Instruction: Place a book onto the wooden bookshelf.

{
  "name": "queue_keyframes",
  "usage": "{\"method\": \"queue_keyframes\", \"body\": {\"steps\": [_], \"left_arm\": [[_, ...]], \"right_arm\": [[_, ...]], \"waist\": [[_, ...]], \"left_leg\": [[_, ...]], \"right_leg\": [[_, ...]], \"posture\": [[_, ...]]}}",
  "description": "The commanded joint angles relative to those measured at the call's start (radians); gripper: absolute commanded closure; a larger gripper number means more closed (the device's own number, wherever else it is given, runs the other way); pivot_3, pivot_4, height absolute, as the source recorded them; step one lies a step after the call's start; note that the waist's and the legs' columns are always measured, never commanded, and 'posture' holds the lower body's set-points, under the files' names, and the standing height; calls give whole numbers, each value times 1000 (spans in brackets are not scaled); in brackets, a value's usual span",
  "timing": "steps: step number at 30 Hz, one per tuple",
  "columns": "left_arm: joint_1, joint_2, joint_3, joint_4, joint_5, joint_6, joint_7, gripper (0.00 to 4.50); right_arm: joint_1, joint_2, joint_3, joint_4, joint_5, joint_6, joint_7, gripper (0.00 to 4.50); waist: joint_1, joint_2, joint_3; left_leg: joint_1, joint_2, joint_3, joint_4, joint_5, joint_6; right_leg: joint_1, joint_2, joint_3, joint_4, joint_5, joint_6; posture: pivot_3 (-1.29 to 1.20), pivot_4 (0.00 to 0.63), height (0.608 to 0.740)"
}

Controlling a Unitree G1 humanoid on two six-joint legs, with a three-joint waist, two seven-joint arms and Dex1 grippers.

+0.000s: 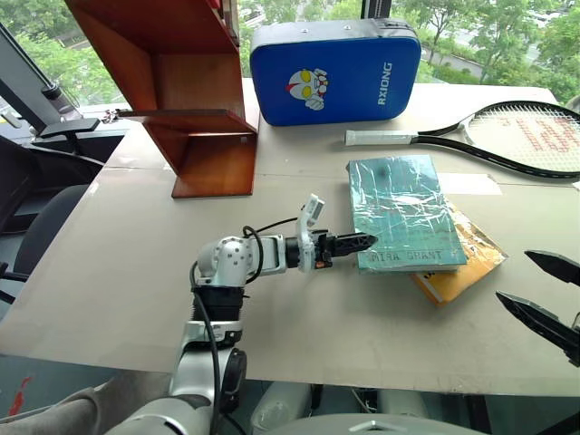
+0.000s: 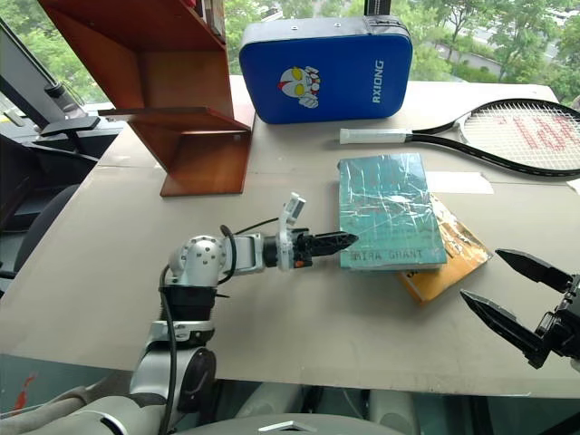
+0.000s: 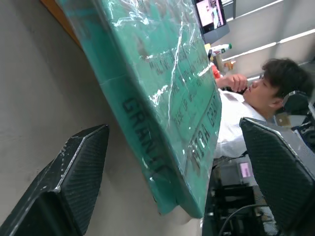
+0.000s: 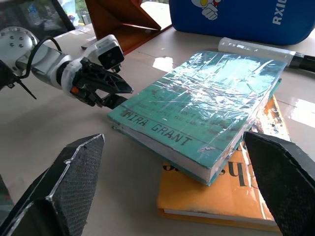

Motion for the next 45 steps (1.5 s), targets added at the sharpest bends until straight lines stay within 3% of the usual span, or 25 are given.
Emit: {"method": "queue_keyframes", "body": {"steps": [1,3,4,5,9,13,18,22,24,29,34,45], "left_arm": [[-53,-29,52,63,-26,28,26,1031],[-69,-34,64,85,-24,38,27,1941],[-76,-36,70,92,-27,45,28,2653],[-81,-37,74,95,-29,51,26,2842],[-92,-31,82,62,-41,67,17,4472],[-73,-18,52,-50,-37,7,-10,4472],[-29,148,-186,-353,113,-312,-229,4472],[-102,327,-318,-488,449,-790,-310,4472],[-156,434,-365,-488,613,-931,-311,4472],[-323,582,-299,-399,885,-1253,-177,4472],[-332,803,-291,-350,1117,-1495,-167,4472],[-134,1078,-130,-276,1282,-1525,-162,4472]], "right_arm": [[21,12,-52,-39,33,-2,-5,0],[28,17,-55,-44,35,-4,-7,0],[30,18,-55,-44,34,-5,-7,0],[32,20,-55,-45,33,-7,-8,0],[26,24,-43,-35,20,-14,-6,0],[-4,13,-19,-20,8,-15,-9,0],[-67,-10,5,15,-7,-9,-12,0],[-190,-67,32,73,53,20,-29,0],[-253,-91,55,92,77,38,-40,0],[-418,-124,144,149,126,76,-67,0],[-605,-141,252,231,122,95,-58,0],[-947,-104,408,375,101,126,-96,0]], "waist": [[0,-1,0],[-1,-1,1],[-1,-1,1],[-1,-1,1],[-1,-1,1],[-2,-2,1],[-4,-4,2],[-1,-4,3],[-3,-4,3],[-3,-5,5],[-10,-4,5],[-23,-7,7]], "left_leg": [[0,0,0,0,0,0],[0,0,0,0,0,0],[0,0,1,0,0,0],[0,0,1,0,0,0],[0,0,1,0,0,0],[0,0,1,0,0,0],[0,1,5,0,0,-1],[1,1,7,0,0,-1],[1,1,7,0,0,-1],[0,2,8,0,0,0],[0,2,11,-2,0,0],[-5,2,10,-2,0,0]], "right_leg": [[0,0,0,0,0,0],[0,0,0,0,0,0],[0,0,0,0,0,0],[0,0,1,0,0,0],[0,0,1,0,0,0],[-1,0,1,0,0,0],[-2,0,3,1,0,0],[-1,0,4,1,0,0],[-1,0,4,1,0,0],[-2,1,5,1,0,-1],[-4,1,8,-1,0,0],[-9,2,7,-2,1,0]], "posture": [[0,150,740],[0,150,740],[0,150,740],[0,150,740],[0,150,740],[0,150,740],[0,150,740],[0,150,740],[0,150,740],[0,150,740],[0,150,740],[0,150,740]]}}
